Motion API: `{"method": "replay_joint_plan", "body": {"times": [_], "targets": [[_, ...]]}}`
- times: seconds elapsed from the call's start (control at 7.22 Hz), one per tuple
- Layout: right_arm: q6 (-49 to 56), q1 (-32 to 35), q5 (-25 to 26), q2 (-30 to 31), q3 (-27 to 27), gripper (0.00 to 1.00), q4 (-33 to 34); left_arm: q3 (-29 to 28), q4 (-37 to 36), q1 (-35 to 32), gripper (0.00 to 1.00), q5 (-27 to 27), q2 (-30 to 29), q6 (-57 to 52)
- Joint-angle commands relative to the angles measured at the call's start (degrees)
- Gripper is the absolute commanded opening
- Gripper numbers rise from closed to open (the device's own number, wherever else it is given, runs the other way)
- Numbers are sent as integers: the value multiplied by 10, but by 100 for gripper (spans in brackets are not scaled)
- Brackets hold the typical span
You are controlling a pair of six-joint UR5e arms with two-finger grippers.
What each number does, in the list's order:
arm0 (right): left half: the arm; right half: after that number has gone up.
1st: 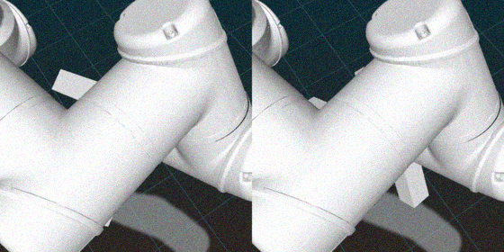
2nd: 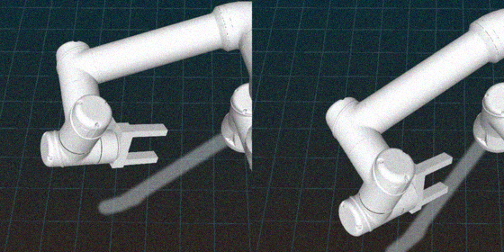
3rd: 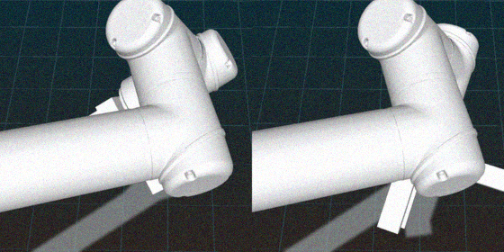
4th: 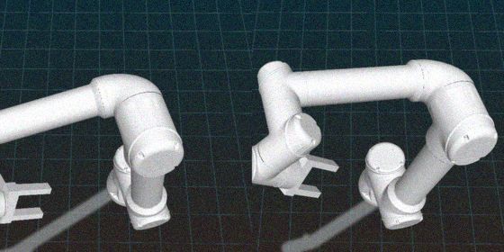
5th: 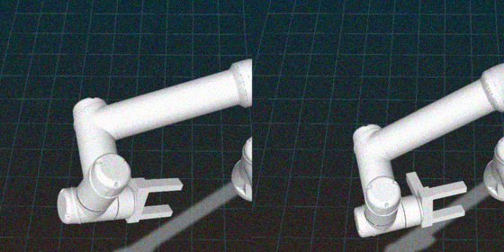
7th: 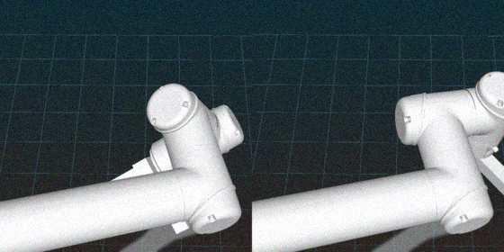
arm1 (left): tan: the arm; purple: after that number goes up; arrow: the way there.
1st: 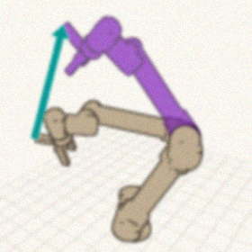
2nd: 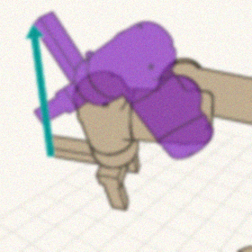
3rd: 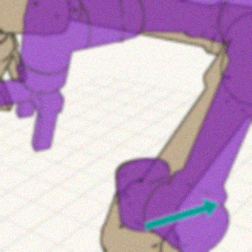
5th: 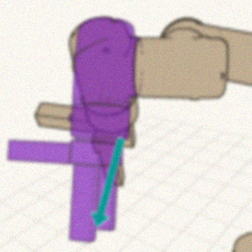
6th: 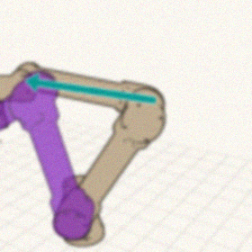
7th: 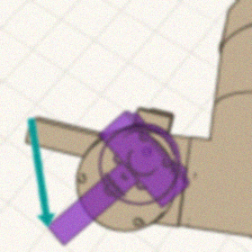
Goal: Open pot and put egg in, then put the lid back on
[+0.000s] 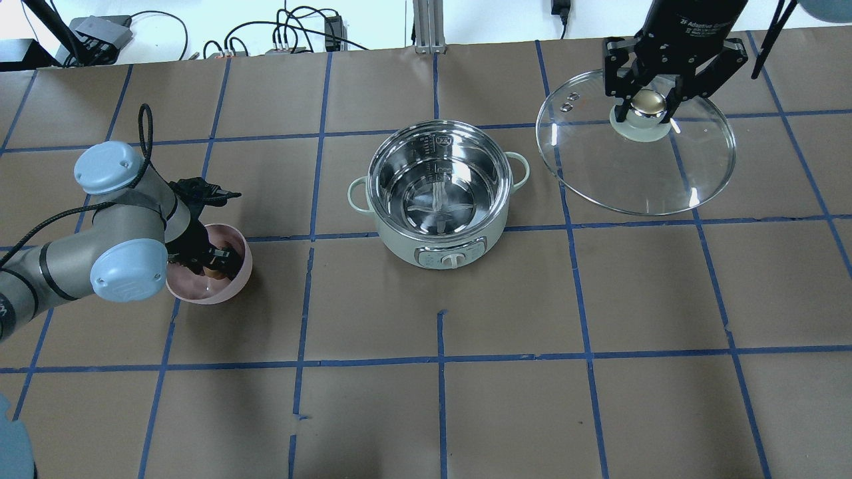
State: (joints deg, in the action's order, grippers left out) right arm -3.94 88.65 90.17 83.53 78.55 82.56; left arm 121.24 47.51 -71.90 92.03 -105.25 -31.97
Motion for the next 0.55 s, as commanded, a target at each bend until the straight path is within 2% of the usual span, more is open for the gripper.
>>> {"method": "replay_joint_plan", "body": {"times": [0.0,0.14,0.42], "targets": [[2,-1,0,1,1,19,1,-1,-1,0,51,0,-1,2],[2,-3,0,1,1,19,1,-1,-1,0,43,-1,-1,2],[2,-3,1,1,1,19,2,-1,-1,-1,34,-1,-1,2]]}}
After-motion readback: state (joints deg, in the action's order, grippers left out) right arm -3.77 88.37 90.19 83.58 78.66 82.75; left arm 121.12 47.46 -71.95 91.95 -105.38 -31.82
